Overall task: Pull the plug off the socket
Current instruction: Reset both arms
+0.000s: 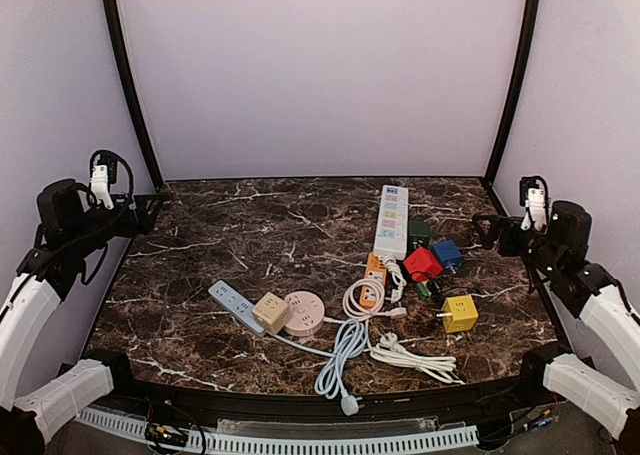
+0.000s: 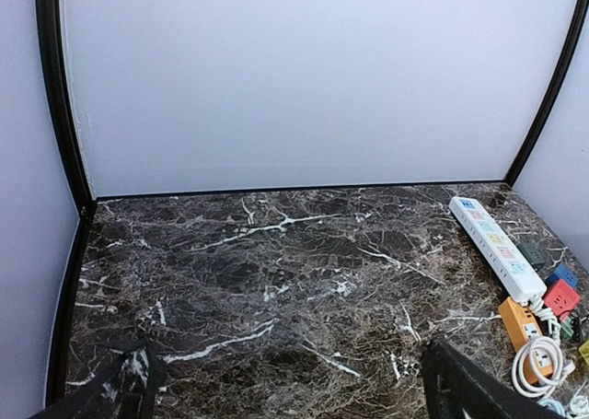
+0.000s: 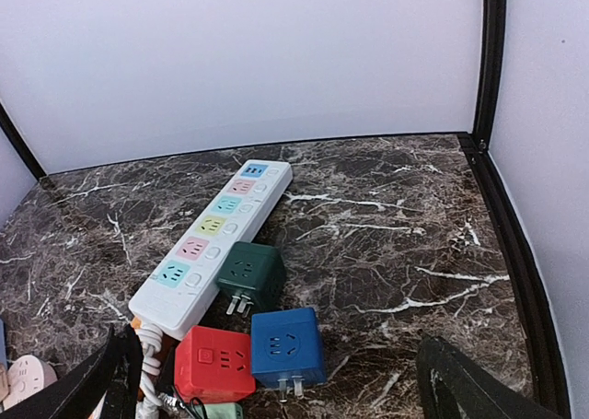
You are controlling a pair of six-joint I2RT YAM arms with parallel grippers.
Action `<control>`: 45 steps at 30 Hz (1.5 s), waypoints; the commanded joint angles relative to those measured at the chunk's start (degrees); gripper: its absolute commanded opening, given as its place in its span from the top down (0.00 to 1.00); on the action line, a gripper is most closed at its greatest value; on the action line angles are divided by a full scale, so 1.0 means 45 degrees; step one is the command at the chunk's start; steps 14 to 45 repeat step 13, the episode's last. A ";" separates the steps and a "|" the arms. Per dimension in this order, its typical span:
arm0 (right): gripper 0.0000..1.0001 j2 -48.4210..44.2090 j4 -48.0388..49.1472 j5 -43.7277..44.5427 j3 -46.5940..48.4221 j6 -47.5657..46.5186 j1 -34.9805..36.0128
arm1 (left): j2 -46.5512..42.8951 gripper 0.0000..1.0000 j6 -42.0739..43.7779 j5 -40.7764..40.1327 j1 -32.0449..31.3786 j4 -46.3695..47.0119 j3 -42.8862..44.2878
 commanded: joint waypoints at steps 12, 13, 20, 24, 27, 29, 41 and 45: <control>0.01 -0.0303 0.0855 0.0569 -0.0415 -0.0315 -0.0063 | -0.0324 0.01 0.0218 -0.0965 0.0012 -0.0168 -0.0120; 0.01 -0.0302 0.0854 0.0564 -0.0413 -0.0315 -0.0065 | -0.0325 0.01 0.0156 -0.1124 0.0012 -0.0172 -0.0123; 0.01 -0.0302 0.0854 0.0564 -0.0413 -0.0315 -0.0065 | -0.0325 0.01 0.0156 -0.1124 0.0012 -0.0172 -0.0123; 0.01 -0.0302 0.0854 0.0564 -0.0413 -0.0315 -0.0065 | -0.0325 0.01 0.0156 -0.1124 0.0012 -0.0172 -0.0123; 0.01 -0.0302 0.0854 0.0564 -0.0413 -0.0315 -0.0065 | -0.0325 0.01 0.0156 -0.1124 0.0012 -0.0172 -0.0123; 0.01 -0.0302 0.0854 0.0564 -0.0413 -0.0315 -0.0065 | -0.0325 0.01 0.0156 -0.1124 0.0012 -0.0172 -0.0123; 0.01 -0.0302 0.0854 0.0564 -0.0413 -0.0315 -0.0065 | -0.0325 0.01 0.0156 -0.1124 0.0012 -0.0172 -0.0123; 0.01 -0.0302 0.0854 0.0564 -0.0413 -0.0315 -0.0065 | -0.0325 0.01 0.0156 -0.1124 0.0012 -0.0172 -0.0123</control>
